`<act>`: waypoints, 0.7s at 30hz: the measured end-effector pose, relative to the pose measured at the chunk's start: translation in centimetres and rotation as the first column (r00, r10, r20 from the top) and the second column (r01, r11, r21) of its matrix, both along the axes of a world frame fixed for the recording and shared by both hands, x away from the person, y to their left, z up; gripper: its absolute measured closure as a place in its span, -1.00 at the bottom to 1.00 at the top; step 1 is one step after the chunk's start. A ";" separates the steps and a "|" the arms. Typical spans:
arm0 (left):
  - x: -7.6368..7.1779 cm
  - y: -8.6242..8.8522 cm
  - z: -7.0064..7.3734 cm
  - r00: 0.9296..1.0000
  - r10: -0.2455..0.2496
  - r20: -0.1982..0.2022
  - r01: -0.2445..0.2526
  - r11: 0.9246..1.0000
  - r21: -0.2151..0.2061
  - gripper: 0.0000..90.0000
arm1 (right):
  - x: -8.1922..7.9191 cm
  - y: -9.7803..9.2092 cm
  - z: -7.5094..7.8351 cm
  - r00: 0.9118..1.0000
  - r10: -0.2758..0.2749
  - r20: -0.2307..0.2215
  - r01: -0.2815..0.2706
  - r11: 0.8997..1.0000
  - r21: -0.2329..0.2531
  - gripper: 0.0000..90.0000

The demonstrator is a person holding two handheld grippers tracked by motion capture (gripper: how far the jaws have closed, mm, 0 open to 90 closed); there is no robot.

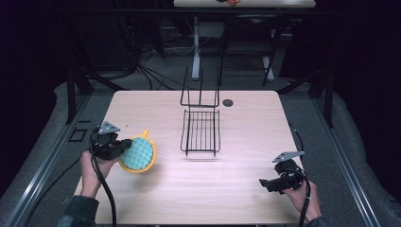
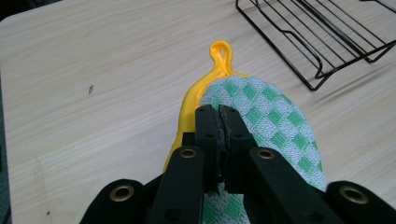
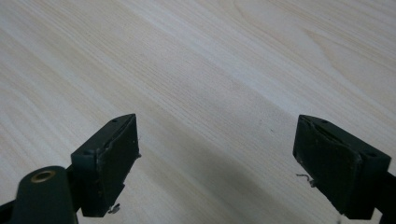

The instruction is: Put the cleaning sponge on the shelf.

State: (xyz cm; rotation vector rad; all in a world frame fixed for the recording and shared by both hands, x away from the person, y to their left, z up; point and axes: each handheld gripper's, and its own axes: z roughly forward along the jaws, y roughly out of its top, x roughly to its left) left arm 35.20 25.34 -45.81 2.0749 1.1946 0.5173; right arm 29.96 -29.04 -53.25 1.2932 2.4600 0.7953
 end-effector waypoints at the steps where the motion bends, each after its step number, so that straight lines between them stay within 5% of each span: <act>1: 0.2 -0.2 0.1 1.000 -0.012 -0.006 0.012 1.000 0.002 0.95 | 0.0 0.0 0.0 1.000 -0.001 0.000 0.001 1.000 0.000 -0.69; 21: 1.8 -3.0 1.2 0.998 -0.058 -0.005 0.058 0.998 -0.010 0.95 | -0.1 -0.4 0.2 1.000 -0.025 0.015 0.024 1.000 0.012 -0.69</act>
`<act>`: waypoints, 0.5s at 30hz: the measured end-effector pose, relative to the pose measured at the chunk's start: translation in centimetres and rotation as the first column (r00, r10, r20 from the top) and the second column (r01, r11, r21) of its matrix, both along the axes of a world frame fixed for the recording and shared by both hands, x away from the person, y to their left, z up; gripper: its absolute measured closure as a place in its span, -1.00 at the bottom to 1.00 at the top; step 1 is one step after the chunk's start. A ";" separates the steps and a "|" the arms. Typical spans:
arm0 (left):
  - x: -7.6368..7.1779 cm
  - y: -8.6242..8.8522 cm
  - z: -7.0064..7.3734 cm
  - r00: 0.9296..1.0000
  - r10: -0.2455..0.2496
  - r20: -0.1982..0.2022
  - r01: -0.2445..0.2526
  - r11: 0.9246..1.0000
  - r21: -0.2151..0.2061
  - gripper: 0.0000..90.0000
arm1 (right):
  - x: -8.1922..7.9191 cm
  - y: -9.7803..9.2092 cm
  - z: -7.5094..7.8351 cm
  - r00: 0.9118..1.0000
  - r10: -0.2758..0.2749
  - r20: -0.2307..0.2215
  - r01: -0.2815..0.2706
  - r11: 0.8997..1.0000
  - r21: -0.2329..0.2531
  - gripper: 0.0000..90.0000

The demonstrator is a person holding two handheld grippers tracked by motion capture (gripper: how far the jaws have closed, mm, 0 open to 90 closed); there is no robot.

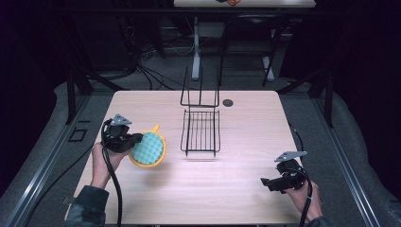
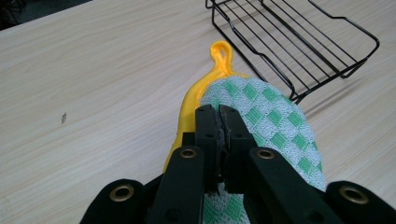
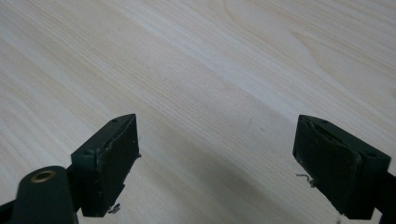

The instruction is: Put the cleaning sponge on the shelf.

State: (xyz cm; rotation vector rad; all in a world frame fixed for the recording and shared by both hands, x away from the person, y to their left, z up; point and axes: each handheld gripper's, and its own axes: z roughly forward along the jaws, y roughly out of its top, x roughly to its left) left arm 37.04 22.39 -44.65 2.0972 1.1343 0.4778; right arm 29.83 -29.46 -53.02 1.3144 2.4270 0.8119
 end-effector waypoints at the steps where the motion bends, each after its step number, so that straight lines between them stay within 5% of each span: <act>1: 0.1 -0.2 0.1 1.000 -0.006 -0.001 0.006 1.000 0.001 0.95 | 0.0 0.0 0.0 1.000 -0.001 0.001 0.001 1.000 0.000 -0.69; 15: 1.5 -2.4 1.1 0.999 -0.038 0.008 0.038 0.999 -0.032 0.95 | -0.2 0.1 0.2 1.000 -0.001 0.016 0.001 1.000 0.004 -0.69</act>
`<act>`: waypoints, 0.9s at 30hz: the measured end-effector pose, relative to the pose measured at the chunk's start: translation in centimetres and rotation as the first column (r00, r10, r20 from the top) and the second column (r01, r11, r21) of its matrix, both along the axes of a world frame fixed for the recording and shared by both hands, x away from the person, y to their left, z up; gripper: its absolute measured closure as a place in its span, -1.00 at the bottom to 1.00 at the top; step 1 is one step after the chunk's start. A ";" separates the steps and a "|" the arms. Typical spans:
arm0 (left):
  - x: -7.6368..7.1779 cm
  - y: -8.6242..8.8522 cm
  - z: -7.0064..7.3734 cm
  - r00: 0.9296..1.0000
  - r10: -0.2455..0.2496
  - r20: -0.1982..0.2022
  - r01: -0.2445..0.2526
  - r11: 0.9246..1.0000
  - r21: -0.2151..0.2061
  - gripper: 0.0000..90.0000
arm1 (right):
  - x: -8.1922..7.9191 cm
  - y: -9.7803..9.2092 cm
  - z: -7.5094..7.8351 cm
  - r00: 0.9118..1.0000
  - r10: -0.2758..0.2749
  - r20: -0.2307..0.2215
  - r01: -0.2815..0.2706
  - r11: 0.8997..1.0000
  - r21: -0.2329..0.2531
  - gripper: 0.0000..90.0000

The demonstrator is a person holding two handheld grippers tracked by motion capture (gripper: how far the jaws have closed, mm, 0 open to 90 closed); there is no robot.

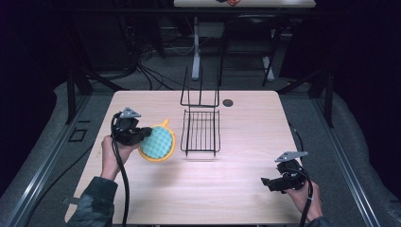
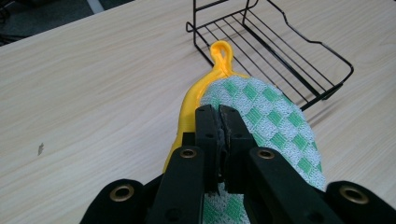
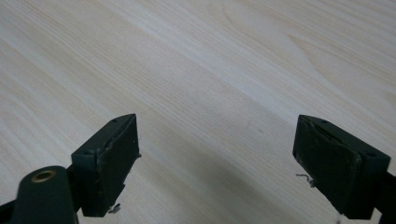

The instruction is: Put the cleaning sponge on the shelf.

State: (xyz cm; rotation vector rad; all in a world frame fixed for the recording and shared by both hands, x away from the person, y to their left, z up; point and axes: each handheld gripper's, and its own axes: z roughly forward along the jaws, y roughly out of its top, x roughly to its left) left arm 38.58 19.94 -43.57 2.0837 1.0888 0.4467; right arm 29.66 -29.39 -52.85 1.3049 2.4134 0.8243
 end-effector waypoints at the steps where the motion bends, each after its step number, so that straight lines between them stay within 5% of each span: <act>1: 0.1 -0.2 0.1 1.000 -0.004 0.000 0.004 1.000 0.002 0.95 | 0.0 0.0 0.0 1.000 0.001 0.001 -0.001 1.000 -0.002 -0.69; 27: 4.1 -5.2 0.2 1.000 -0.014 0.015 0.015 0.999 -0.048 0.95 | 0.0 0.0 0.0 1.000 0.010 0.002 -0.010 1.000 -0.012 -0.69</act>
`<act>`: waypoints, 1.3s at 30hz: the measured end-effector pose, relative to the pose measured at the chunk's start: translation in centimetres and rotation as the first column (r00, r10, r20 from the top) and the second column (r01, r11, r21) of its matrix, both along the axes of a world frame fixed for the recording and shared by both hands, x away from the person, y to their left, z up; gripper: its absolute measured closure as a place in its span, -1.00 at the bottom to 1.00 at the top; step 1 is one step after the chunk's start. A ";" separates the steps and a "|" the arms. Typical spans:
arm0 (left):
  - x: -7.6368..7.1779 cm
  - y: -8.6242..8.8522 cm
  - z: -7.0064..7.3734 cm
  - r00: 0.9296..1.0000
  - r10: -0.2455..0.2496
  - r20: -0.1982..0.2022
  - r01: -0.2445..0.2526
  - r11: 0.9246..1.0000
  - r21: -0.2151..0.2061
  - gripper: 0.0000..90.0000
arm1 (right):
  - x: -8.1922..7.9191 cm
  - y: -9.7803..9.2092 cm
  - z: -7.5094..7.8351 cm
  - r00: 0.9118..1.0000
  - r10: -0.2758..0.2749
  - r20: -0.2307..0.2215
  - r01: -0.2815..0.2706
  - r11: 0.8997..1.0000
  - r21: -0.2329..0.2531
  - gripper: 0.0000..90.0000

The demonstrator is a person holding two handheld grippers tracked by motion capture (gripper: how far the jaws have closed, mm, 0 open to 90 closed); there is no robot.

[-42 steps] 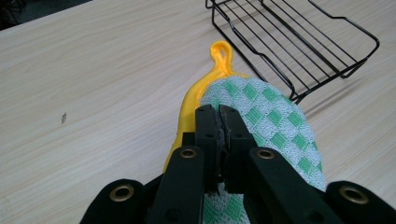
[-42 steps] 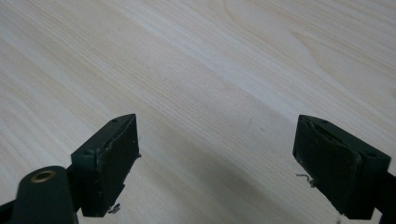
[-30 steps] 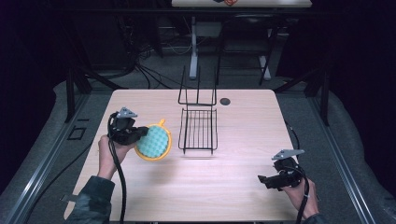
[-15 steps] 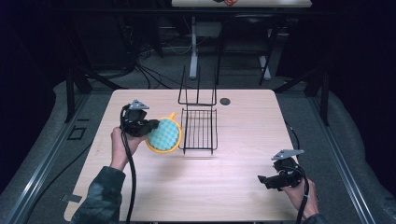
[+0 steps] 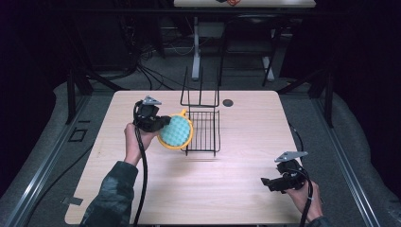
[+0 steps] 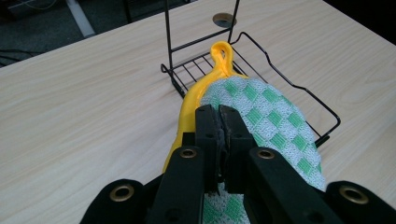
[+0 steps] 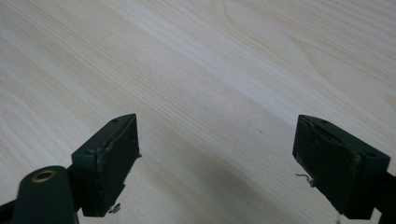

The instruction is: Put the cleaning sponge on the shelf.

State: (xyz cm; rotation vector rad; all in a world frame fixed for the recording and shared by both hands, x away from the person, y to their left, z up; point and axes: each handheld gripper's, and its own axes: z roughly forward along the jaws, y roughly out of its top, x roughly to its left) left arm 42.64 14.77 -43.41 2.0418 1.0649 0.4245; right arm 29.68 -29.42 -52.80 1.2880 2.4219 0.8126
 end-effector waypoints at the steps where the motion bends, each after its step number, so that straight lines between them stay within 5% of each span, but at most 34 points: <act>1: 0.1 -0.2 0.0 1.000 -0.001 -0.001 0.001 1.000 -0.002 0.95 | 0.0 0.0 0.0 1.000 -0.001 0.003 0.001 1.000 0.004 -0.69; 11: 0.9 -1.4 -0.7 1.000 0.021 0.007 -0.020 0.999 -0.028 0.95 | 0.0 0.0 0.0 1.000 0.002 -0.004 -0.002 1.000 0.007 -0.69; 39: 3.1 -4.7 -5.1 0.996 0.070 -0.051 -0.075 0.992 -0.102 0.94 | 0.1 0.1 -0.2 1.000 0.013 -0.016 -0.013 1.000 0.009 -0.68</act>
